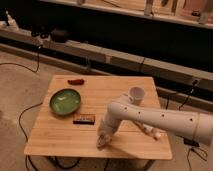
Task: Wipe the white sponge on the table
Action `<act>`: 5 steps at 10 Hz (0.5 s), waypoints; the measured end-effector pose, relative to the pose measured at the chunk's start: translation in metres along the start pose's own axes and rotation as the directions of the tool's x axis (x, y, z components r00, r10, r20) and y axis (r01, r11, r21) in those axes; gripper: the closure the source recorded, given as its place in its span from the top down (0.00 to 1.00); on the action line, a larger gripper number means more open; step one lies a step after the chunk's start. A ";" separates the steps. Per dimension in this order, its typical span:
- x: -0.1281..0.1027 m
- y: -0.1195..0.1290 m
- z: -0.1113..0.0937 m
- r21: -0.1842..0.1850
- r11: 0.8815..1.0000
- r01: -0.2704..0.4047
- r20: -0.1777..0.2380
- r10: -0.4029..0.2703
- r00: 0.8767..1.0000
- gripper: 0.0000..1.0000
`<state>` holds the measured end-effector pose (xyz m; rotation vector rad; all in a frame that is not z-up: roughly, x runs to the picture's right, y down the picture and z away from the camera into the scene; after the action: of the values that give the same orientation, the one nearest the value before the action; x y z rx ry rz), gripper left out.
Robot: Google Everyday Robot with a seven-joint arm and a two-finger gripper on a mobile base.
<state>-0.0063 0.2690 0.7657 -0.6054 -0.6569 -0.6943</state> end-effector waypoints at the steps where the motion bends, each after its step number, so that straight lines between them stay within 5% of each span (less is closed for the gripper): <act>1: -0.011 0.013 0.000 -0.015 1.000 0.020 0.009 -0.020 1.000 0.00; 5: -0.021 0.062 0.002 -0.074 0.997 0.006 0.034 -0.003 0.999 0.00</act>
<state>0.0262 0.3170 0.7348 -0.6855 -0.6663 -0.7161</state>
